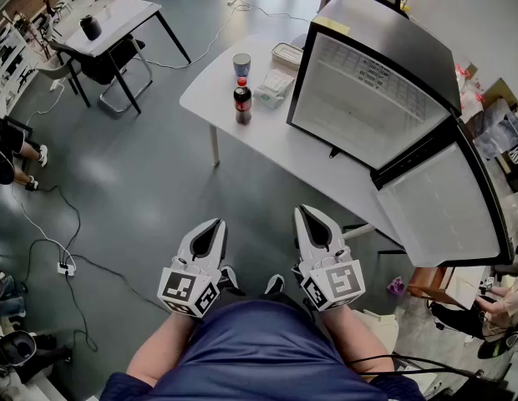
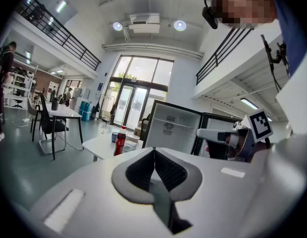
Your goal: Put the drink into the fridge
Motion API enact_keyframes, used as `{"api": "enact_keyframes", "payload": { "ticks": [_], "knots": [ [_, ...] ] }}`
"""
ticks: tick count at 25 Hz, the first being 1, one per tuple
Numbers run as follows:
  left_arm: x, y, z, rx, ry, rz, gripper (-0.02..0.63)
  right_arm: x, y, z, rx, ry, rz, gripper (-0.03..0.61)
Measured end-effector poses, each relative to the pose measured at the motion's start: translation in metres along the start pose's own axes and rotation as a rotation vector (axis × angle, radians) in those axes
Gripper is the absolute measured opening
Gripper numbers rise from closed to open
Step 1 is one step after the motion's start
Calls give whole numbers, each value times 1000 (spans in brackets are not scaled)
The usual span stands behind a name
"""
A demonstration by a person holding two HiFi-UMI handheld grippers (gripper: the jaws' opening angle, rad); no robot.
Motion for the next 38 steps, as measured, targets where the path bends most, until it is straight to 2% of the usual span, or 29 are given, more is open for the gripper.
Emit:
{"api": "enact_keyframes", "payload": {
  "ticks": [6,10,18,23,27,31,38],
  "knots": [
    [-5,-9,-16,-31,15,-29,5,3,-5,-8,0,-15,-12,6],
    [-7,-8,-31,-38,8,-32,5,9,-8,-15,41,-23,-13,6],
    [-15,-1,-77,-69,17,-27,5,33,-14,-43,43,-81,-27,6],
    [-21,11,-97,-67,-40,11,6,44,-17,-58,37,-146,-9,6],
    [-22,15,-112,-60,-57,8,6,51,-18,-66,24,-171,-15,6],
    [-13,17,-119,-58,-57,7,6,57,-22,-64,10,-171,-37,6],
    [17,13,-122,-64,-55,1,8,84,-25,-37,39,-145,-21,6]
  ]
}}
Point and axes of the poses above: the fingertips, and each gripper's own axes: x forward along the fingers, z to its right, y out of its top, the point moved 2 cm from there along -x, backward along the fingers, and after that the axes turned 1 degree about x, right-handed, at the moved point
